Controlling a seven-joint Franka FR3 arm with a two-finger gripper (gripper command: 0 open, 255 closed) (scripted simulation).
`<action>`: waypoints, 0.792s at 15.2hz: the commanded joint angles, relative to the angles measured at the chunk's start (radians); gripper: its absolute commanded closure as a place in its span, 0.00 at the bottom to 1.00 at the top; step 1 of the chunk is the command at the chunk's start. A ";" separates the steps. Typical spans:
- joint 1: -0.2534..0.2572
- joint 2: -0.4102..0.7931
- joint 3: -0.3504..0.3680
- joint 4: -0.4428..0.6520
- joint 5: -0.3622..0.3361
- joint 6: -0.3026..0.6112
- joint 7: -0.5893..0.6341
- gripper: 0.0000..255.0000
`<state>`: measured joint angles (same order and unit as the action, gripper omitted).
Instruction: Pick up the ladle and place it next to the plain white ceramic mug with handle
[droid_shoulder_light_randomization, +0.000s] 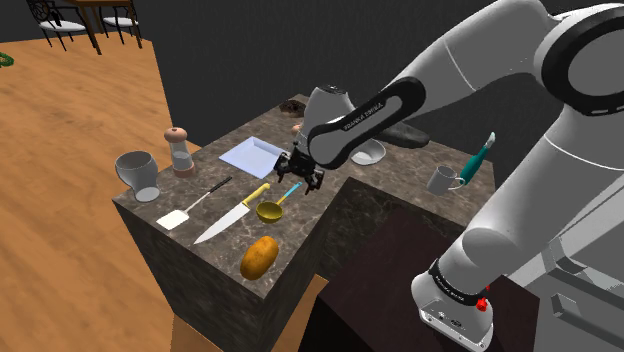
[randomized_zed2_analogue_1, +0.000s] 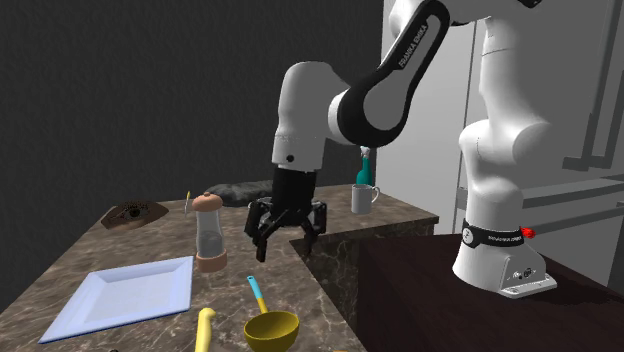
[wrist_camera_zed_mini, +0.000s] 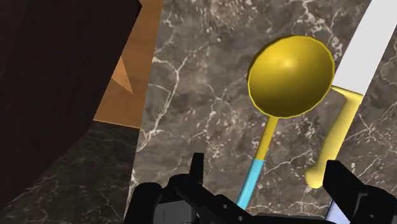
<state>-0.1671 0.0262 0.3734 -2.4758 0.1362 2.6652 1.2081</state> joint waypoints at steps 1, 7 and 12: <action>0.005 0.097 -0.005 0.036 -0.050 0.058 0.116 0.00; 0.063 0.277 -0.070 0.117 -0.129 0.155 0.294 0.00; 0.092 0.352 -0.100 0.139 -0.162 0.206 0.319 0.00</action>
<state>-0.0813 0.3638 0.2792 -2.3389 -0.0197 2.8590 1.5209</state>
